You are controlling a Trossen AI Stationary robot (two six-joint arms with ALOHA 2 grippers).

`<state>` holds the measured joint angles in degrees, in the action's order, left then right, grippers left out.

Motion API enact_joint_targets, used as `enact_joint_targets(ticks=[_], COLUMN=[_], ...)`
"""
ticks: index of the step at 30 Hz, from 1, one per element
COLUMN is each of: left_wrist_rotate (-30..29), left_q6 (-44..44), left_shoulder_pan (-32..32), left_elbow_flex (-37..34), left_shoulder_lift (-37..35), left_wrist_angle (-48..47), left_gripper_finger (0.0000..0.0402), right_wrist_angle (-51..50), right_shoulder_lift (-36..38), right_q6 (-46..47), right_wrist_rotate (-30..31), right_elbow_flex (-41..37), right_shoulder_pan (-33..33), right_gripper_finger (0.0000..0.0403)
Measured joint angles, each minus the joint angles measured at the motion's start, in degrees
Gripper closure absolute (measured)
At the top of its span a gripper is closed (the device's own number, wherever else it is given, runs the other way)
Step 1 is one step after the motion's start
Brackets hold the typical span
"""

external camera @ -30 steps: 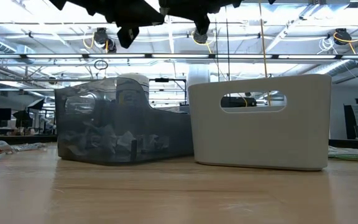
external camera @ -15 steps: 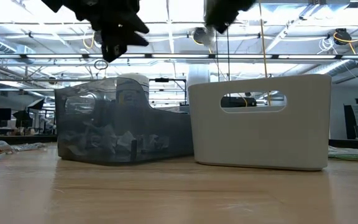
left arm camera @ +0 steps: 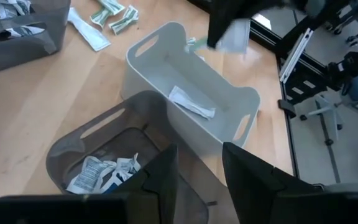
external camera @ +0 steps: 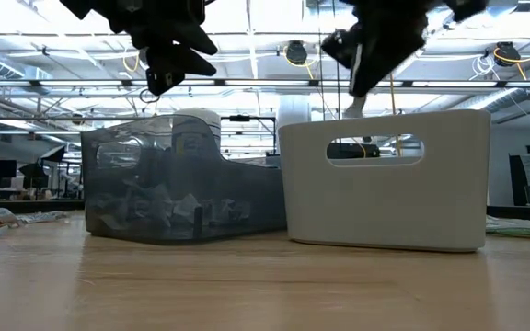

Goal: Pick & Place First Aid Supplies
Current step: Put the green bandage into the bottom gray bin

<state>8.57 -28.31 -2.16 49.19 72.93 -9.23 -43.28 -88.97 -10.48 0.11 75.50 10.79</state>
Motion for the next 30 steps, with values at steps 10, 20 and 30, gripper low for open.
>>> enact_joint_targets(ticks=[10, 20, 30], left_wrist_rotate=[0.9, 7.3, 11.3], left_q6=[-0.9, -3.1, 0.2], left_shoulder_pan=[0.6, 0.9, 0.2], left_elbow_flex=[0.0, 0.0, 0.0], left_shoulder_lift=[0.0, -0.5, -0.5], left_wrist_angle=[-1.5, -19.9, -45.5], left_gripper_finger=[0.0273, 0.0273, 0.0273], right_wrist_angle=[16.9, 21.9, 22.9], right_shoulder_lift=[0.0, 0.0, 0.0], right_q6=[1.1, 0.3, 0.1], right_wrist_rotate=[0.3, 1.3, 1.3], right_elbow_flex=[-15.4, -16.5, -16.5], right_shoulder_pan=[3.7, 4.5, 4.5], right_gripper_finger=[0.0397, 0.0273, 0.0187])
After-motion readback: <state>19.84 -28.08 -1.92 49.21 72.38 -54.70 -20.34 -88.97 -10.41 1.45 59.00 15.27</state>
